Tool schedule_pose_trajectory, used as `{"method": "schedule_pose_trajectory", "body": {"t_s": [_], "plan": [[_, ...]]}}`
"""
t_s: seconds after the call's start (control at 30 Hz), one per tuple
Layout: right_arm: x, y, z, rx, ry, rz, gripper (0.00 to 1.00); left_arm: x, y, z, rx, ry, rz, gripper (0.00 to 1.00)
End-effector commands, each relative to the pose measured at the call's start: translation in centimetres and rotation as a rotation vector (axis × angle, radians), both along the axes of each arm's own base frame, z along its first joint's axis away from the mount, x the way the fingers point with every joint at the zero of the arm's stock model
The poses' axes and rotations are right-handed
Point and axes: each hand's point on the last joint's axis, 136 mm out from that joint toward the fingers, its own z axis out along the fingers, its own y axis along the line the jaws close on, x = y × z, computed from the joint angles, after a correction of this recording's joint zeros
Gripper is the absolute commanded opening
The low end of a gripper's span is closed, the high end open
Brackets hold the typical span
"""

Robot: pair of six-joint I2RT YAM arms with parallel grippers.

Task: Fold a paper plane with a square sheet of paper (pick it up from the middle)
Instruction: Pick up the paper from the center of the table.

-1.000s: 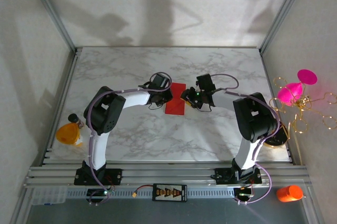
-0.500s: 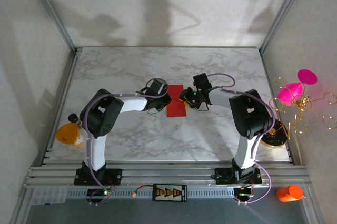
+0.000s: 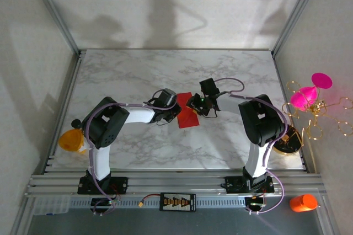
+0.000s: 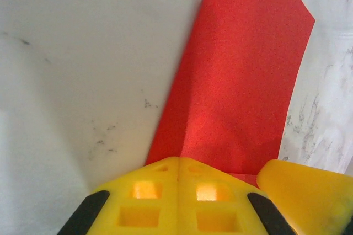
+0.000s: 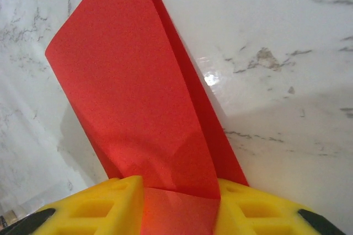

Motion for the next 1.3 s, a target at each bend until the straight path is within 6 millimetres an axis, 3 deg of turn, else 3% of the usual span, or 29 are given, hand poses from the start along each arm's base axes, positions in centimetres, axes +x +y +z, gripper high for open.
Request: {"method": "schedule_pose_trajectory", "body": {"t_s": [0.0, 0.17, 0.47, 0.67, 0.8, 0.97, 1.1, 1.27], "plan": [[-0.8, -0.4, 0.1, -0.018, 0.012, -0.008, 0.37, -1.8, 1.8, -2.2, 0.08, 0.071, 0.031, 0.05], [-1.4, 1.2, 1.7, 0.102, -0.032, 0.063, 0.33, -1.7, 1.6, -2.0, 0.073, 0.068, 0.023, 0.05], [-2.8, 1.4, 1.1, 0.128, -0.028, 0.12, 0.2, -1.3, 1.3, -1.2, 0.06, 0.056, 0.002, 0.05], [-2.0, 1.7, 2.1, 0.147, -0.116, 0.143, 0.07, 0.4, 0.8, 2.9, -0.019, -0.031, -0.039, 0.13], [-0.4, 1.7, 4.9, 0.194, -0.241, 0.158, 0.04, 1.8, 2.8, 7.2, -0.062, -0.136, -0.032, 0.19], [1.2, 2.0, 11.2, 0.302, -0.431, 0.212, 0.03, 2.0, 5.1, 11.4, -0.145, -0.258, -0.074, 0.37], [1.3, 2.4, 14.9, 0.448, -0.489, 0.273, 0.02, 1.5, 4.5, 14.9, -0.227, -0.366, -0.159, 0.57], [0.5, 2.9, 17.4, 0.592, -0.491, 0.334, 0.02, 0.5, 3.0, 18.3, -0.402, -0.491, -0.215, 0.81]]}}
